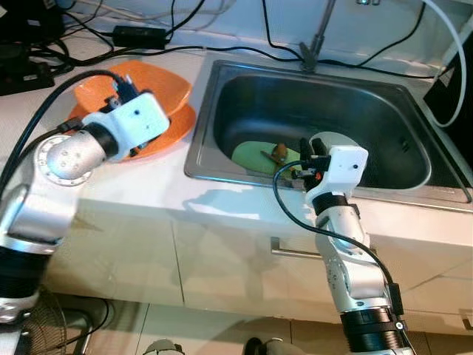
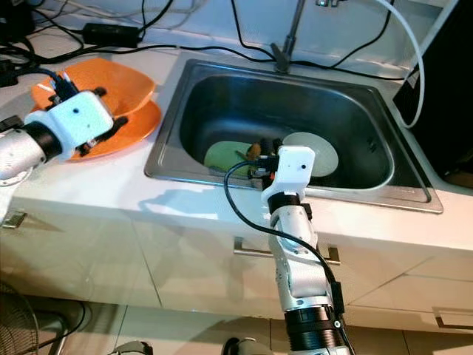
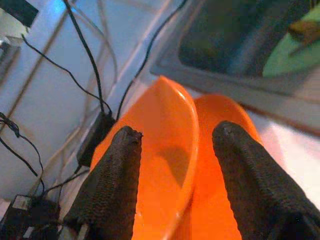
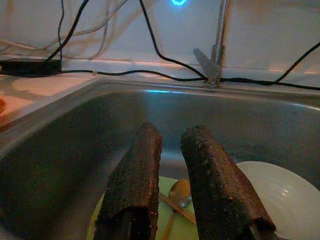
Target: Kitchen organization
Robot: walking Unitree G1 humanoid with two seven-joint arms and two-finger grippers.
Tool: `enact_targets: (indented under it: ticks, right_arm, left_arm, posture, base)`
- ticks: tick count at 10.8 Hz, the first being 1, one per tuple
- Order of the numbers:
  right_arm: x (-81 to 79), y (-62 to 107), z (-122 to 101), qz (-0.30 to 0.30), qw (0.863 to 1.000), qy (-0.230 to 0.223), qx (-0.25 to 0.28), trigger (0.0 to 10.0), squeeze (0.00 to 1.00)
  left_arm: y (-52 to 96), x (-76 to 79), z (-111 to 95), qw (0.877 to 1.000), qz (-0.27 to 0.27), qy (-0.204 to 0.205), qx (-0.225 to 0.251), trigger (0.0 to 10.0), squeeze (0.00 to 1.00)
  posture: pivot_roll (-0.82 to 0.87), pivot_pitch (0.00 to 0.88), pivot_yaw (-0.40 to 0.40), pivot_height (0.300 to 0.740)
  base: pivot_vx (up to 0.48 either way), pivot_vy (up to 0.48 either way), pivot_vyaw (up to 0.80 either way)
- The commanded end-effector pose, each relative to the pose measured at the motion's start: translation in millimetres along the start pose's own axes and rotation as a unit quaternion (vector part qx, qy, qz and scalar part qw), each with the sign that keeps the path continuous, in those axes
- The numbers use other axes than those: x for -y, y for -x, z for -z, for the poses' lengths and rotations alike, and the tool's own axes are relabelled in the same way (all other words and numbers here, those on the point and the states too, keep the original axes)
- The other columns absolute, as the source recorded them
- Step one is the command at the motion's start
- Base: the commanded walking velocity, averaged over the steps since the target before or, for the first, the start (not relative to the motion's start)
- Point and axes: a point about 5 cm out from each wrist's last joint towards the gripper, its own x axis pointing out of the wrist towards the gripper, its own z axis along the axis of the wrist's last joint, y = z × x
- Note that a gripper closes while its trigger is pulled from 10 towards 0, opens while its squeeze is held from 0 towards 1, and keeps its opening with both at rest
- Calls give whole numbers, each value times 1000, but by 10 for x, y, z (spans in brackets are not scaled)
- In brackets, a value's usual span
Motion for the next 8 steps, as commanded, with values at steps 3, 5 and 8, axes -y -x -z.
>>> enact_targets:
  ticks: [3,5,8]
  right_arm:
    - [8,3,10,-1,1000,0,-5,10000,0]
    - [16,2,8,1,1000,1,-5,10000,0]
    - [28,0,3,5,1000,3,-5,10000,0]
  left_arm:
    - [-30,15,100,998,11,-56,-39,10000,0]
    - [-77,-17,170,994,9,-86,-66,10000,0]
    - [-166,-13,250,990,7,-108,-95,10000,0]
  posture:
    - [17,78,-98,740]
    - [14,80,-96,740]
    - [6,85,-90,740]
  base:
    - [0,0,0]
    - [0,0,0]
    - [0,0,0]
